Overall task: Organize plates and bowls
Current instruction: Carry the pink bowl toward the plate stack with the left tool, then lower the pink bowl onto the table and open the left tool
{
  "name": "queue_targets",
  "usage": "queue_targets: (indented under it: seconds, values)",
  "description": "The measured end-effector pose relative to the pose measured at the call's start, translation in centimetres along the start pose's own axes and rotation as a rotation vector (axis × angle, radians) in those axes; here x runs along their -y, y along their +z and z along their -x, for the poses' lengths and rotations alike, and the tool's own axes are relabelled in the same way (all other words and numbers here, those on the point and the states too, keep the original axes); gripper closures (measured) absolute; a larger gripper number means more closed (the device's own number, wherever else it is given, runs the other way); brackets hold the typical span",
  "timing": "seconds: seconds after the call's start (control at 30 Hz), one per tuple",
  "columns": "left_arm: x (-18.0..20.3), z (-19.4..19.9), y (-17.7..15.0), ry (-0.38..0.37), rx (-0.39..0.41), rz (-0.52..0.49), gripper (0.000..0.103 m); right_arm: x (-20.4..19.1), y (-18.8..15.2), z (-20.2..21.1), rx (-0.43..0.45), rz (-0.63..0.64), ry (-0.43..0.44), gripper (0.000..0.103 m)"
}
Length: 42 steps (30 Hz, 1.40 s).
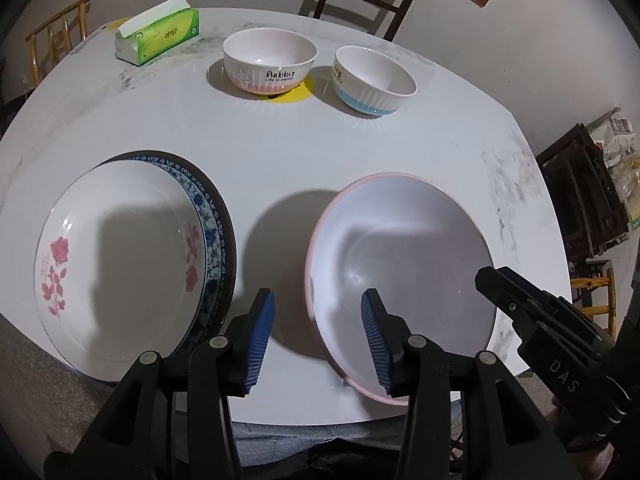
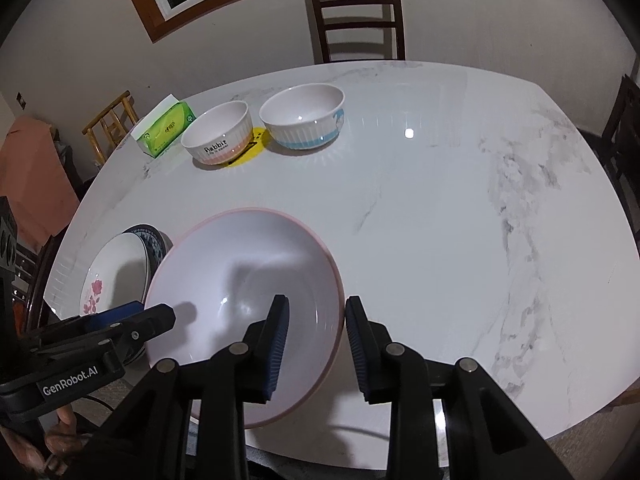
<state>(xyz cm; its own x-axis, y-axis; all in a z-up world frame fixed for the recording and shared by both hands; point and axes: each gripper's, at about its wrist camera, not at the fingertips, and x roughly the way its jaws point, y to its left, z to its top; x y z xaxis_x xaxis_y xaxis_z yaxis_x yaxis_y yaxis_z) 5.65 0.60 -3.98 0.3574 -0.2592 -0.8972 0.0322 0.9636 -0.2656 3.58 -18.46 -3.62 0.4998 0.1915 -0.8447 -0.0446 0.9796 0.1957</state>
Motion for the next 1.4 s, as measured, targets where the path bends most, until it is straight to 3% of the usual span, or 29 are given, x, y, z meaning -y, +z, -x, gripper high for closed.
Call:
queue_targets:
  seconds: [0.6,1.4]
  values:
    - [-0.4,0.9,1.6,0.028,0.051,-0.002,0.056,0.2,1.6,0.5,0.045,0.028,-0.009,0.073]
    - [-0.8,-1.2,5.4,0.068,0.046,0.017,0.053,2.2,5.7,-2.4,0.031,0.084,-0.066,0.073]
